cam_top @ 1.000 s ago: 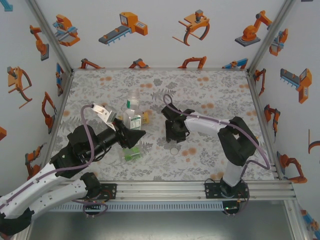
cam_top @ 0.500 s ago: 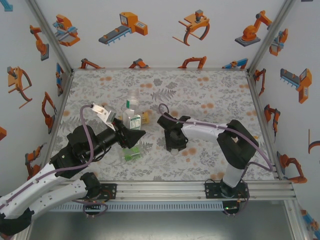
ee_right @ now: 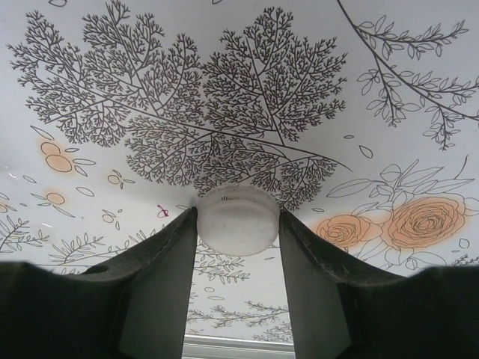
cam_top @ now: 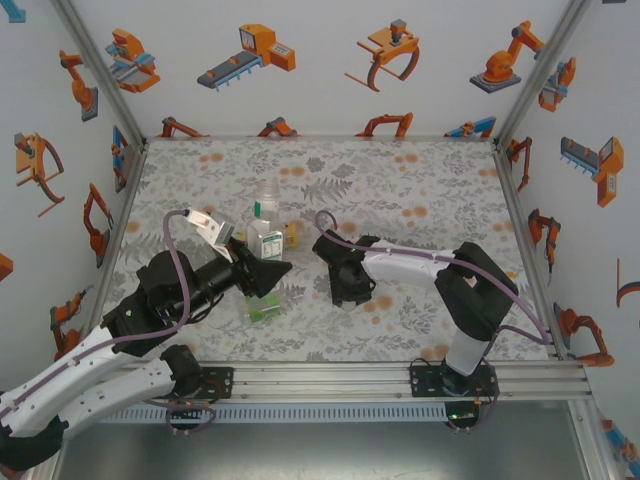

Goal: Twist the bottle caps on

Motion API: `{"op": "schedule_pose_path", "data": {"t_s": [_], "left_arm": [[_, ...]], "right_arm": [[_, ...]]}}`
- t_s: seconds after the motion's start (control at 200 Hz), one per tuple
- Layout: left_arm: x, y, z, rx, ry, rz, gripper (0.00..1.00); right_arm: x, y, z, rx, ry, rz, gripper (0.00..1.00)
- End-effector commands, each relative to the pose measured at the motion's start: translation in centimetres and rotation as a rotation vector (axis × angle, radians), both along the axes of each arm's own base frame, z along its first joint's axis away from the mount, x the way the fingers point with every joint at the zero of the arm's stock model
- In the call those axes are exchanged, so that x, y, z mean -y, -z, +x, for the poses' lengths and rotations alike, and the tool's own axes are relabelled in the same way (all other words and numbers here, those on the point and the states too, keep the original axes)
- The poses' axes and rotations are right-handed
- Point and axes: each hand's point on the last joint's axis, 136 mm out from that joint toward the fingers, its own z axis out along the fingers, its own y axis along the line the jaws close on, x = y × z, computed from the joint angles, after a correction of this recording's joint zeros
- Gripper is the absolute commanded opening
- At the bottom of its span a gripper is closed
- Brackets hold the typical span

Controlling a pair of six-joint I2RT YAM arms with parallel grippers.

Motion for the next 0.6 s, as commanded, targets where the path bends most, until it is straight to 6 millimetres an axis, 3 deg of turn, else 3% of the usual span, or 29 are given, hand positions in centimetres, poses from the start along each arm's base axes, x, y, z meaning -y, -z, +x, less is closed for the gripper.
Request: {"op": "schedule_pose_path", "data": {"t_s": [0.0, 0.195, 0.596], "left_arm": [[-0.1, -0.4, 0.2, 0.0, -0.01, -0.025, 0.01], [0.3, 0.4, 0.0, 0.007, 0.009, 0.015, 0.0], [0.4, 7.5, -1.3, 0.054, 0.142, 0.435, 0.0]], "right_arm": [[0.7, 0.2, -0.5, 0.004, 0.007, -0.028, 0.44], [0.7, -0.6, -0.3, 0.024, 0.004, -0.019, 0.39], [0.2, -4.8, 0.0, 0.097, -0.07, 0.066, 0.36]]}}
